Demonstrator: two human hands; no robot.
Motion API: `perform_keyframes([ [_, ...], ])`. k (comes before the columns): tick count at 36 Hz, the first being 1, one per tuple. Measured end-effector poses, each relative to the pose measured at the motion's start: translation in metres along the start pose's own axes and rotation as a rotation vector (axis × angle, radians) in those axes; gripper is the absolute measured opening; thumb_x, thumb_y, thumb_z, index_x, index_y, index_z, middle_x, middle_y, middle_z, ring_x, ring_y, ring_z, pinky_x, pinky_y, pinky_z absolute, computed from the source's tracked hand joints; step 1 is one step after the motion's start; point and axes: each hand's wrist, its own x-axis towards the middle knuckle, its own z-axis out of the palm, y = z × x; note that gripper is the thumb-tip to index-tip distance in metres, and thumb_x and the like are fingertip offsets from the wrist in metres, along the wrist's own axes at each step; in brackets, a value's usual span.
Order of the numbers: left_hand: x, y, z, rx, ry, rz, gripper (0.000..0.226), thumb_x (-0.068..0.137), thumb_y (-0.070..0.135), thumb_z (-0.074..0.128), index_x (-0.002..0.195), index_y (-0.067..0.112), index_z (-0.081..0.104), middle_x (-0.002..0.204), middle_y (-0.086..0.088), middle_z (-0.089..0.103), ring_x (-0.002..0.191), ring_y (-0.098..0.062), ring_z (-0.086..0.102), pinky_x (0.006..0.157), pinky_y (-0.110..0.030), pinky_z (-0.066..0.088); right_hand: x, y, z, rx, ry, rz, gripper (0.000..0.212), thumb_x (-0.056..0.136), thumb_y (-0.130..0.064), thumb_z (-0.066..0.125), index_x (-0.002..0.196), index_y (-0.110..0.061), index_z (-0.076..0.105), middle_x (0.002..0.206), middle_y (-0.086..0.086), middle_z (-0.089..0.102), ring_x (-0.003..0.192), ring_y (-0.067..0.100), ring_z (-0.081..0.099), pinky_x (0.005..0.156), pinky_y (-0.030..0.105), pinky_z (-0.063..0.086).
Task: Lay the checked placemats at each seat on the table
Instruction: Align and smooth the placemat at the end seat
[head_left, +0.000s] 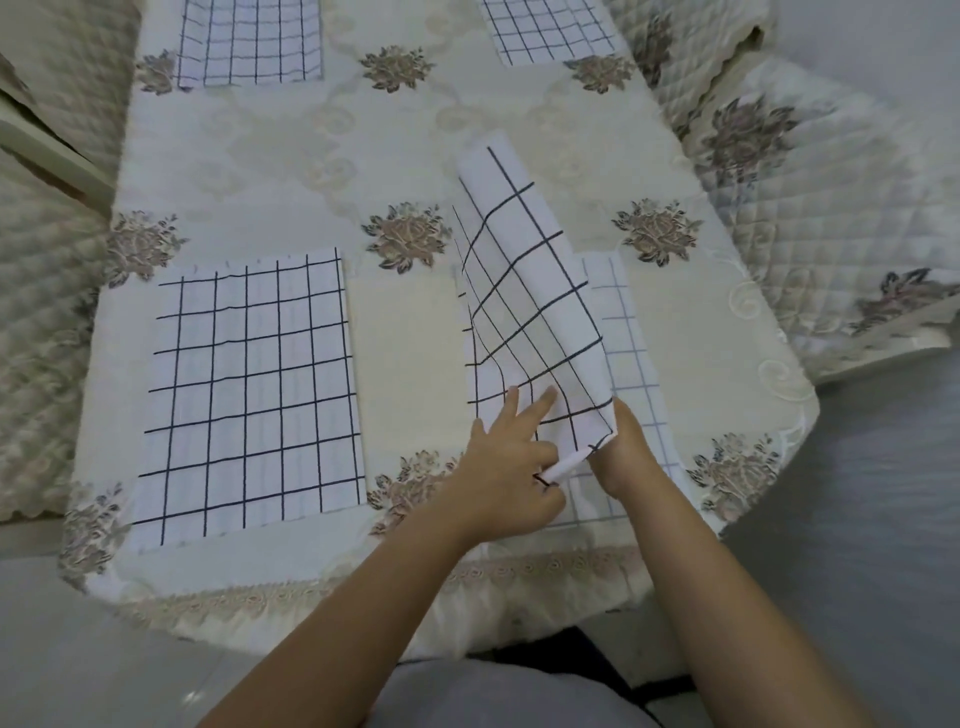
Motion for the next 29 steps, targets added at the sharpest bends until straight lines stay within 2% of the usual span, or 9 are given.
perform_keyframes([
  [2, 0.006, -0.001, 0.003, -0.017, -0.032, -0.046, 0.029, 0.082, 0.034, 0.046, 0.074, 0.008, 0.055, 0.158, 0.002, 0.007, 0.146, -0.025, -0.008, 0.112, -0.060, 0.002, -0.001, 0.002, -0.008, 0.125, -0.017, 0.002, 0.028, 0.097, -0.029, 0.041, 0.085, -0.017, 0.063, 0.081, 0.004, 0.070, 0.076, 0.022, 0.063, 0.078, 0.034, 0.050],
  [3, 0.008, -0.001, 0.005, -0.052, -0.042, -0.074, 0.031, 0.088, 0.036, 0.050, 0.077, 0.009, 0.057, 0.158, 0.004, 0.008, 0.146, -0.022, -0.007, 0.113, -0.059, 0.002, -0.001, 0.002, -0.013, 0.192, -0.016, 0.008, 0.031, 0.097, -0.036, 0.041, 0.093, -0.018, 0.066, 0.087, 0.003, 0.073, 0.083, 0.022, 0.066, 0.083, 0.037, 0.051],
  [7, 0.016, -0.011, 0.012, -0.173, -0.028, -0.116, 0.028, 0.093, 0.045, 0.044, 0.074, 0.026, 0.052, 0.156, 0.007, 0.018, 0.146, -0.014, 0.001, 0.115, -0.056, 0.005, 0.003, 0.006, -0.031, 0.326, 0.054, 0.054, 0.054, 0.096, -0.051, 0.030, 0.120, -0.013, 0.059, 0.111, 0.011, 0.067, 0.103, 0.025, 0.063, 0.089, 0.039, 0.050],
  [10, 0.022, -0.020, 0.017, -0.167, 0.021, -0.145, 0.025, 0.096, 0.041, 0.040, 0.085, 0.026, 0.058, 0.154, 0.006, 0.025, 0.145, -0.013, 0.007, 0.115, -0.053, 0.009, 0.003, 0.010, -0.043, 0.317, 0.098, 0.043, 0.052, 0.093, -0.053, 0.038, 0.125, -0.016, 0.054, 0.118, 0.007, 0.065, 0.106, 0.020, 0.062, 0.088, 0.035, 0.050],
  [13, 0.028, -0.032, 0.021, -0.067, 0.065, -0.200, 0.027, 0.097, 0.030, 0.040, 0.114, 0.019, 0.058, 0.154, 0.004, 0.024, 0.145, -0.013, 0.006, 0.116, -0.048, 0.004, 0.004, 0.014, -0.055, 0.114, 0.110, 0.035, 0.029, 0.092, -0.035, 0.053, 0.110, -0.014, 0.060, 0.109, 0.008, 0.068, 0.097, 0.022, 0.064, 0.089, 0.041, 0.051],
  [17, 0.031, -0.051, 0.025, 0.182, 0.045, -0.262, 0.042, 0.098, 0.026, 0.036, 0.139, 0.018, 0.038, 0.158, 0.001, 0.008, 0.146, -0.018, -0.003, 0.116, -0.049, 0.001, 0.007, 0.022, -0.067, -0.184, 0.179, 0.042, 0.021, 0.087, -0.025, 0.062, 0.101, -0.010, 0.059, 0.110, 0.016, 0.065, 0.098, 0.031, 0.063, 0.093, 0.051, 0.049],
  [20, 0.030, -0.058, 0.025, 0.282, -0.006, -0.310, 0.049, 0.099, 0.028, 0.034, 0.146, 0.018, 0.024, 0.158, -0.001, -0.005, 0.145, -0.022, -0.010, 0.115, -0.050, 0.000, 0.012, 0.030, -0.074, -0.339, 0.211, 0.041, 0.022, 0.088, -0.020, 0.059, 0.102, -0.003, 0.060, 0.107, 0.020, 0.064, 0.097, 0.036, 0.061, 0.090, 0.054, 0.049],
  [24, 0.028, -0.060, 0.024, 0.357, -0.018, -0.335, 0.052, 0.099, 0.030, 0.032, 0.148, 0.022, 0.017, 0.158, -0.003, -0.012, 0.144, -0.027, -0.015, 0.114, -0.054, 0.003, 0.017, 0.035, -0.077, -0.441, 0.269, 0.018, 0.019, 0.090, -0.015, 0.055, 0.103, -0.003, 0.058, 0.107, 0.019, 0.061, 0.094, 0.033, 0.058, 0.085, 0.043, 0.048],
  [29, 0.026, -0.059, 0.024, 0.351, -0.021, -0.388, 0.057, 0.101, 0.032, 0.029, 0.150, 0.020, 0.004, 0.156, -0.006, -0.018, 0.144, -0.026, -0.016, 0.115, -0.052, 0.003, 0.020, 0.037, -0.081, -0.555, 0.324, -0.023, 0.032, 0.092, -0.016, 0.054, 0.121, -0.002, 0.052, 0.117, 0.013, 0.055, 0.092, 0.020, 0.045, 0.077, 0.029, 0.035],
])
